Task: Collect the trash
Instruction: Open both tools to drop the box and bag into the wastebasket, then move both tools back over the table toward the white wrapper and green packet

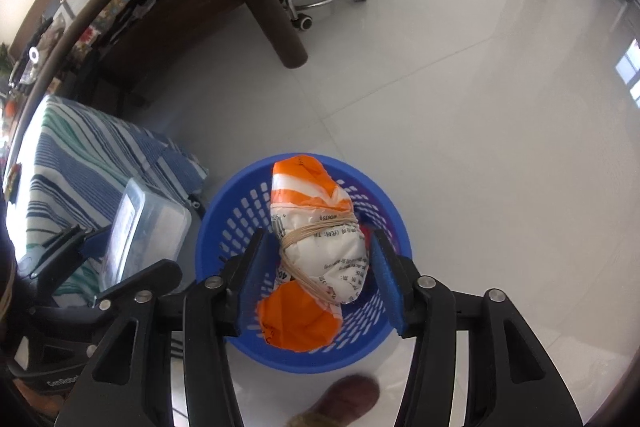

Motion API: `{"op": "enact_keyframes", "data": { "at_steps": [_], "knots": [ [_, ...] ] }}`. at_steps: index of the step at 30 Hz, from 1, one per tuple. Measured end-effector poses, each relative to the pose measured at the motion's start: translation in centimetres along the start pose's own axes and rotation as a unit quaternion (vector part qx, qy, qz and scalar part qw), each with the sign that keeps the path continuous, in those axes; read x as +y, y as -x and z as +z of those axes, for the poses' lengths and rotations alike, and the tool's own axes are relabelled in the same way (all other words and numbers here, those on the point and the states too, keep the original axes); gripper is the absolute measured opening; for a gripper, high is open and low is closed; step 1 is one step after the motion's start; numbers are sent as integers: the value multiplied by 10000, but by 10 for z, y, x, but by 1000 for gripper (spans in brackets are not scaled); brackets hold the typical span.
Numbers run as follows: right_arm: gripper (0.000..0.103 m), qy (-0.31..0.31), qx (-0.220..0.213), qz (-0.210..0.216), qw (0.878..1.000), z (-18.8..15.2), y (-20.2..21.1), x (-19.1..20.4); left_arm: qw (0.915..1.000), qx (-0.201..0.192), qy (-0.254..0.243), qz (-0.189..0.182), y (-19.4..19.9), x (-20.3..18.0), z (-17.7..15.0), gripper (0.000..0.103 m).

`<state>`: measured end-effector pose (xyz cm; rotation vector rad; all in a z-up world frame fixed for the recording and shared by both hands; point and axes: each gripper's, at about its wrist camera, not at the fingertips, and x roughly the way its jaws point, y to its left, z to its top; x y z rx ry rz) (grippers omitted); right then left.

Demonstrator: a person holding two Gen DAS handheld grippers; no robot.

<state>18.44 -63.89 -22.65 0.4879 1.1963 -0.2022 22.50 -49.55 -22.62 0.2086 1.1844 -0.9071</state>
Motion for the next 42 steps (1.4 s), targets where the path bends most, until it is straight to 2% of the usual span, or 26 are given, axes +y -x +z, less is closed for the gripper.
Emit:
{"op": "enact_keyframes", "data": {
  "at_steps": [1,5,8,10,14,19,21,25,29,32,36,42],
  "knots": [
    [73,-60,-32,15,10000,0,1,-1,10000,-8,4,20,-3,-1,1,73],
    [73,-179,-259,-31,9995,2,13,1,9998,-70,178,-59,0,-1,3,73],
    [77,-98,-550,-289,9980,4,29,4,9992,-266,251,-171,20,-3,5,73],
    [81,-39,-758,-447,9961,5,42,8,9986,-423,258,-196,39,-7,5,73],
    [81,75,-1122,-583,9919,3,69,21,9960,-754,299,-374,99,-12,-11,73],
    [85,532,-1611,-599,9837,-9,108,68,9926,-1133,252,-344,181,-5,-59,73],
    [88,837,-1777,-436,9795,-19,120,100,9919,-1209,328,-222,206,8,-83,73],
    [89,1572,-1837,460,9692,-36,133,161,9896,-1252,676,203,238,42,-125,73],
    [89,1977,-1794,1065,9578,-49,141,201,9857,-1268,939,590,258,76,-160,73],
    [89,2144,-1781,1237,9524,-55,142,218,9802,-1352,1161,861,271,98,-182,73],
    [90,2147,-1710,1382,9516,-58,142,227,9735,-1426,1338,1186,286,121,-200,73],
    [90,2056,-1702,1488,9522,-58,145,228,9640,-1449,1736,1396,291,159,-216,73]
  ]
}}
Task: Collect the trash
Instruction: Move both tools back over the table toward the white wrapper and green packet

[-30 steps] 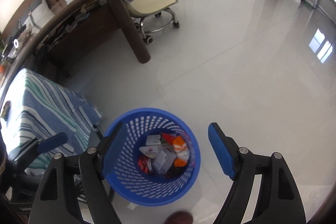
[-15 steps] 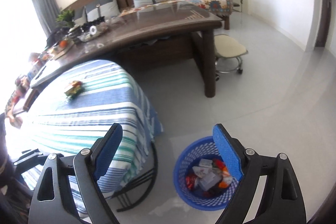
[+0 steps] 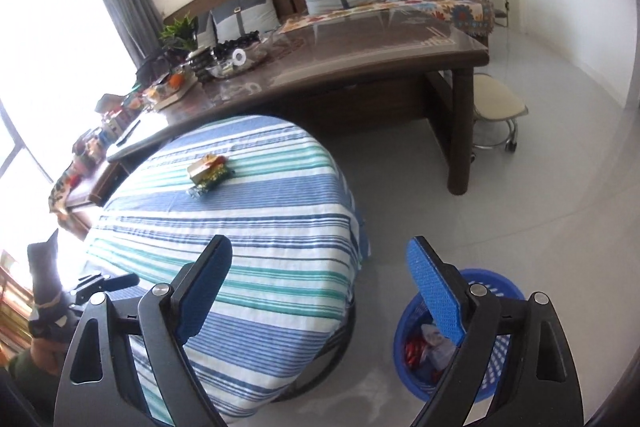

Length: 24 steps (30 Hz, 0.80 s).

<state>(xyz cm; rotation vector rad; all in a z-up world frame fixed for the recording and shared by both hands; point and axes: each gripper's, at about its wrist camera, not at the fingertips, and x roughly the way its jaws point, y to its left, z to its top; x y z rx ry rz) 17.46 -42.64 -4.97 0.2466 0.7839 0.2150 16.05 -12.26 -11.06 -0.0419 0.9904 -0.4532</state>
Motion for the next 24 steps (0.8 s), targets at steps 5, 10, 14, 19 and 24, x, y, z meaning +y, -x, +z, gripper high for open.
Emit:
{"op": "enact_keyframes", "data": {
  "at_steps": [5,10,14,19,24],
  "knots": [
    [91,-89,50,61,9999,2,-3,-6,9999,32,152,58,-5,12,-3,73],
    [91,-165,34,62,9998,5,-2,-14,9999,39,144,58,-12,11,-1,73],
    [91,-172,53,35,9998,4,-1,-17,9999,64,117,98,-19,11,3,73],
    [91,-169,63,37,9998,4,0,-19,9997,57,167,184,-23,17,5,73],
    [91,-203,67,68,9997,3,1,-21,9996,91,173,213,-27,22,3,73]
  ]
}}
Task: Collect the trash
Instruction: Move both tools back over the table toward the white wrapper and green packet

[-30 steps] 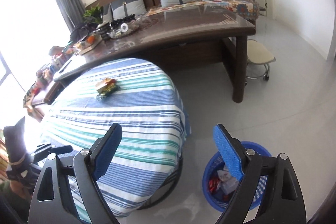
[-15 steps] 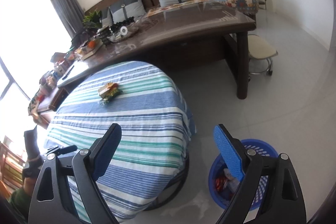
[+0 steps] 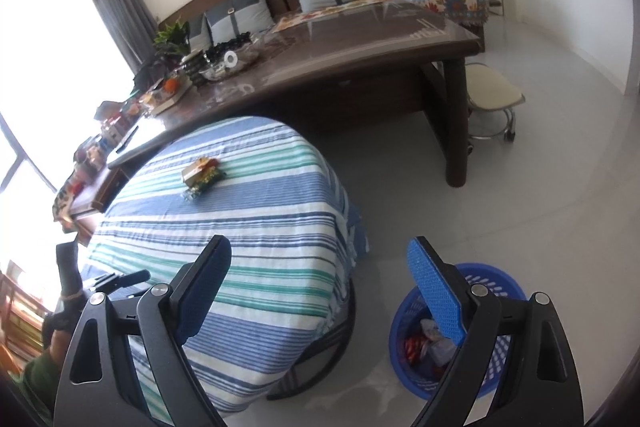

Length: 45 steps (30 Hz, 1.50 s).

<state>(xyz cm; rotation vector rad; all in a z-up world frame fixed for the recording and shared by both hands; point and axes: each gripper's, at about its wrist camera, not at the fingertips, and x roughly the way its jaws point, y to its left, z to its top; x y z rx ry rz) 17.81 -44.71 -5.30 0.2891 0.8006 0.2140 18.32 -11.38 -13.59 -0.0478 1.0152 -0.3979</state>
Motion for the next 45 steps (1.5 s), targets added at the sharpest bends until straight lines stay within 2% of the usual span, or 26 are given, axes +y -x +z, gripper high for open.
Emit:
{"op": "enact_keyframes", "data": {
  "at_steps": [9,27,33,37,40,43,45],
  "knots": [
    [91,58,19,57,10000,-5,9,-3,10000,-39,-17,-43,1,10,-1,73],
    [92,283,268,60,9992,-11,-5,8,10000,-72,29,9,6,34,9,73],
    [92,329,299,28,9990,-12,-9,10,9996,-176,-35,236,14,52,24,73],
    [92,439,313,-30,9985,-13,-10,15,9988,-248,-295,312,15,63,43,73],
    [92,486,369,1,9981,-14,-14,18,9977,-289,-597,113,16,66,64,73],
    [92,448,445,-18,9980,-13,-21,19,9937,-210,-1099,-25,12,57,86,73],
    [92,415,480,0,9980,-13,-24,20,9895,-270,-1421,43,6,49,100,73]
  ]
}}
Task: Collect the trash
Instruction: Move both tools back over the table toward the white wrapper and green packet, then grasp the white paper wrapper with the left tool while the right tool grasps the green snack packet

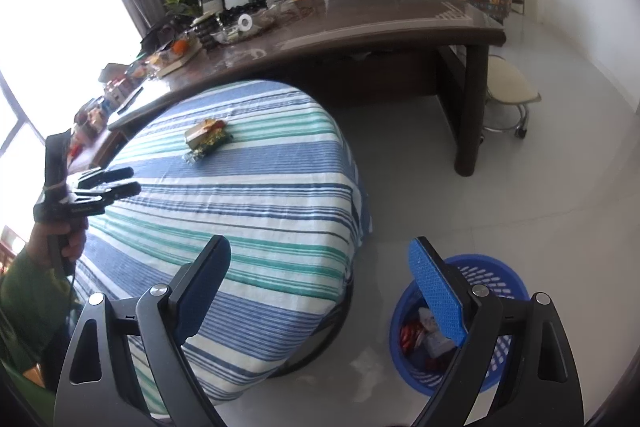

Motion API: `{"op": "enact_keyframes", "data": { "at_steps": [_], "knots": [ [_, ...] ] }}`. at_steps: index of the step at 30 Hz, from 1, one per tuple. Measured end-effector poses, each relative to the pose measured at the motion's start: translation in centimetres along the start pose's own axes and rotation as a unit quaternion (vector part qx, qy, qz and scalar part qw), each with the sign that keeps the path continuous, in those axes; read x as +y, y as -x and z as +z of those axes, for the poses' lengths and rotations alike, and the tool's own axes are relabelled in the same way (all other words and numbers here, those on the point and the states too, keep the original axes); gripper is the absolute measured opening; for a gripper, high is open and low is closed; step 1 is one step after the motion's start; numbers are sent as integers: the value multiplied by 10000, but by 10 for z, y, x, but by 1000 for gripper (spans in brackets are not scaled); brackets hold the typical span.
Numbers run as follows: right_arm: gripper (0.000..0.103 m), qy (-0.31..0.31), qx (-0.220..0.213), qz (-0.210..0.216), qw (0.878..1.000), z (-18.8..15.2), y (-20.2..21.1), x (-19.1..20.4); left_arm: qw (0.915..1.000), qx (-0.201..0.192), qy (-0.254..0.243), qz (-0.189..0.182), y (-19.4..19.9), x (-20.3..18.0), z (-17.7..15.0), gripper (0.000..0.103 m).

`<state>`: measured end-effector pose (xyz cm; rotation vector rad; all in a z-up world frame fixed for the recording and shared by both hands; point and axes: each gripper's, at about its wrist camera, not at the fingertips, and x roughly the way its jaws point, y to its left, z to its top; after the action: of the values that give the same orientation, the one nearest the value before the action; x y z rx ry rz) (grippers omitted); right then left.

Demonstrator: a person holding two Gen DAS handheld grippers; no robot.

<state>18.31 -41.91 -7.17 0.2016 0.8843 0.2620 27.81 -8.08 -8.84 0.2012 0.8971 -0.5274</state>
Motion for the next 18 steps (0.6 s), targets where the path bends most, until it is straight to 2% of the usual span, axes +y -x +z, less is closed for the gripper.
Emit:
{"op": "enact_keyframes", "data": {
  "at_steps": [3,6,10,13,14,15,16,18],
  "knots": [
    [92,82,32,31,10000,0,-3,6,9994,-22,-333,-25,-19,-4,24,73],
    [92,150,101,47,9998,0,-8,10,9982,73,-567,179,-47,-4,44,73],
    [92,144,167,74,9997,0,-14,11,9975,247,-569,352,-84,10,56,73],
    [92,149,190,79,9997,0,-16,11,9983,321,-421,243,-100,24,58,69],
    [92,149,198,73,9997,0,-17,11,9989,287,-362,79,-102,28,59,63],
    [92,149,206,68,9997,0,-18,11,9993,248,-283,-77,-102,32,60,40],
    [92,146,214,67,9996,0,-18,10,9994,247,-184,-186,-101,35,61,25],
    [92,148,237,63,9996,0,-21,11,9996,167,-86,-200,-97,41,61,24]
  ]
}}
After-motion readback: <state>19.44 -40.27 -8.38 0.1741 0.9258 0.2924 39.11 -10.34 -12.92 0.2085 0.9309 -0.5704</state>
